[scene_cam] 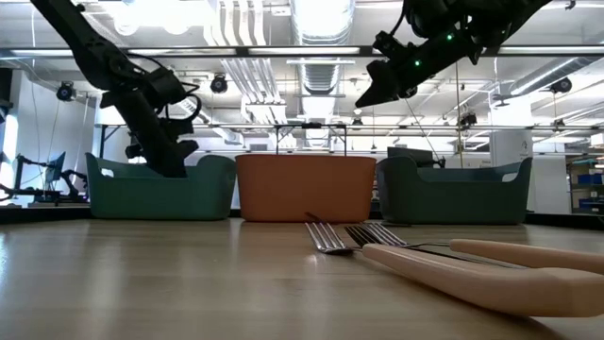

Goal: Sort silverware by color (type)
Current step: Put the black fork into the orange bin

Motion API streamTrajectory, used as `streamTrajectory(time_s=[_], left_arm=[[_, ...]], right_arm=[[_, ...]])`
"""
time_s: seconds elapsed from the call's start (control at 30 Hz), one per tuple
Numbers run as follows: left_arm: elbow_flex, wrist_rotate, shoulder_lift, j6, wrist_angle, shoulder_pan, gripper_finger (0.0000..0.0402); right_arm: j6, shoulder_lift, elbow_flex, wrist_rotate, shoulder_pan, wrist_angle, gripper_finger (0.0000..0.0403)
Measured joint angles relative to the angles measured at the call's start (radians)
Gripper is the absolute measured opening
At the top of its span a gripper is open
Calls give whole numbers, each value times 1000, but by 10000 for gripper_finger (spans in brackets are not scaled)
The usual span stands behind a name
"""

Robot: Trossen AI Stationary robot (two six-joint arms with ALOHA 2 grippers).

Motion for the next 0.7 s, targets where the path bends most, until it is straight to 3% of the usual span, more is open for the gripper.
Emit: streamTrajectory(time_s=[0.2, 0.5, 0.7], left_arm=[[-85, 16, -99, 1, 110, -47, 77], [-238, 346, -280, -10, 479, -162, 77], [-272, 372, -329, -47, 587, -302, 77]], right_arm=[[92, 0, 0, 0, 0, 1, 13], [237, 4, 32, -54, 20, 31, 13], [239, 30, 97, -57, 62, -2, 13]])
